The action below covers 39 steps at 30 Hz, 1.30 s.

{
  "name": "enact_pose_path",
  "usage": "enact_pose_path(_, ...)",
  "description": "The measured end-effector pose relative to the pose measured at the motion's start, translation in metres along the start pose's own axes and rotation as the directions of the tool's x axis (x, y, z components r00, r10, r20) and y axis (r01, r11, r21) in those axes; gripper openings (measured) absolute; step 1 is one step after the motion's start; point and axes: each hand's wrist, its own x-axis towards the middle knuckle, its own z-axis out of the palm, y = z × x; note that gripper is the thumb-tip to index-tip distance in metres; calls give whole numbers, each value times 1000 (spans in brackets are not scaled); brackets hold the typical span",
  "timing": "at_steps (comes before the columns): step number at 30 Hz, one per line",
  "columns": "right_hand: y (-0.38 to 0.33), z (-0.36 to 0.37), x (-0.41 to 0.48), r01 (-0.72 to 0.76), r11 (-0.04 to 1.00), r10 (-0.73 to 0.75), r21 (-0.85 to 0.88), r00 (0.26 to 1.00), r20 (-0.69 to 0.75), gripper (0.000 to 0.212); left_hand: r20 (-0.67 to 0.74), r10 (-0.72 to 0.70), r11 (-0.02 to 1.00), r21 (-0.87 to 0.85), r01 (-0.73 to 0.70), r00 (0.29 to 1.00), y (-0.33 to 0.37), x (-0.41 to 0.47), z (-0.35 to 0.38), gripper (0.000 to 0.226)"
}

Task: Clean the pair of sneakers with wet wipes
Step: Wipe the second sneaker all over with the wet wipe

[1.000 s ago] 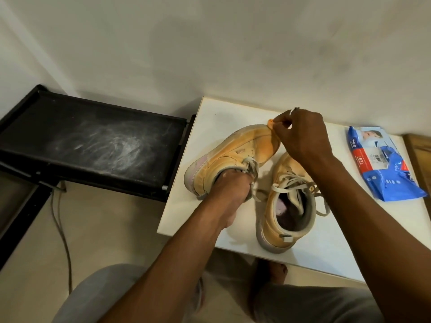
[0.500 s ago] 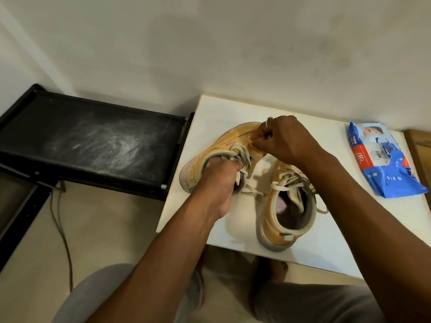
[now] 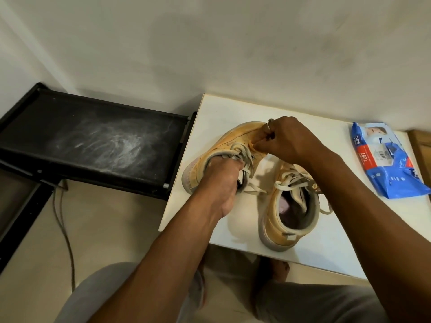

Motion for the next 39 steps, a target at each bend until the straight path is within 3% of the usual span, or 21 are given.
enact_pose_path(2,3,-3,1,-25,999,26,-25,999,34,2,8,1,1000,-9,-1,1000,0,-2,1,20)
enact_pose_path(5,9,4,4,-87,983,62,-159,986,-154,8,0,7,1000,-16,-7,1000,1,-2,1,20)
enact_pose_path(7,8,8,4,-91,984,53,-152,970,-237,11,-9,9,1000,-18,-9,1000,1,-2,1,20)
enact_pose_path(11,-1,5,-2,-16,1000,16,7,1000,-16,3,-10,23,1000,-3,-23,1000,0,0,1,24)
enact_pose_path(13,1,3,-1,-23,1000,23,13,1000,0,3,-13,18,1000,-10,-18,1000,-1,1,1,24)
enact_pose_path(18,9,9,4,-144,984,104,-105,942,-318,10,-18,22,999,-28,-23,1000,0,5,-1,25)
enact_pose_path(21,7,9,3,-142,989,121,-31,923,-365,11,-17,9,996,-85,-10,1000,5,6,-5,27)
enact_pose_path(25,1,-4,1,-80,990,123,119,898,-423,10,69,-118,943,-305,133,991,27,1,-20,25)
enact_pose_path(32,-15,-9,-10,14,958,49,288,976,-211,7,118,-171,879,-429,205,978,53,-2,-40,26)
enact_pose_path(39,-28,8,-6,14,964,60,264,961,-269,7,211,-140,905,-368,212,967,56,3,-54,16)
